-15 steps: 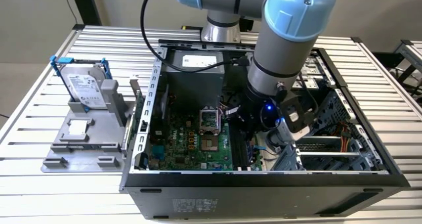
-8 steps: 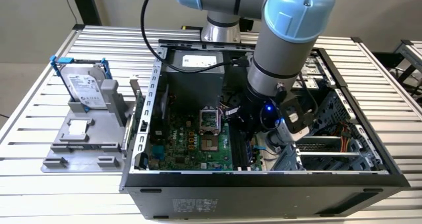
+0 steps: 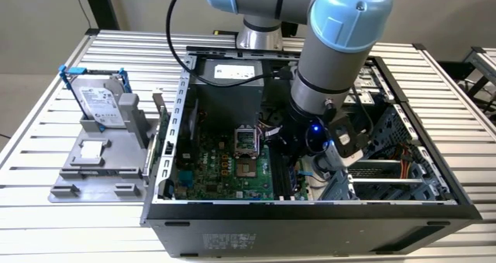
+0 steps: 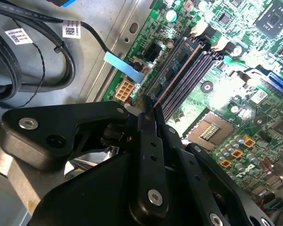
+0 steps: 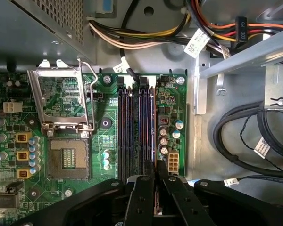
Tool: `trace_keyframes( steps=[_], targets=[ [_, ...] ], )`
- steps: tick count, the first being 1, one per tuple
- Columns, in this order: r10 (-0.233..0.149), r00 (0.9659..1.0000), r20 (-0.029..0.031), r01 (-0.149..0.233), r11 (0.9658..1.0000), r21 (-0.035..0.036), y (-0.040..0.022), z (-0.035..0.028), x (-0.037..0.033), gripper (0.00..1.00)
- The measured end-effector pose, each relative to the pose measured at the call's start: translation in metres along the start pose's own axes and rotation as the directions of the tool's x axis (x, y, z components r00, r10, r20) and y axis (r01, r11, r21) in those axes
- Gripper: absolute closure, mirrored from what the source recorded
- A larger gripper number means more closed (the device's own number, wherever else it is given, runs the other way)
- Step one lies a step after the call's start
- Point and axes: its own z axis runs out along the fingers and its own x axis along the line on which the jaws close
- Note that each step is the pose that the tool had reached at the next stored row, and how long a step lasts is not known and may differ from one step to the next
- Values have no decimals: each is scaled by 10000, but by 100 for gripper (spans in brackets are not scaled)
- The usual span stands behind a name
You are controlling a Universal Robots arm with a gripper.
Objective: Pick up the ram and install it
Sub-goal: 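Insert the ram into the slot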
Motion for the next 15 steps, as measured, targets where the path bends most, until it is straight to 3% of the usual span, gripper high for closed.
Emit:
trace_keyframes(
  steps=[8,15],
  targets=[
    [29,10000,-5,-29,10000,3,-1,6,1,100],
    [312,9995,-1,-312,9995,3,0,5,4,100]
  ],
)
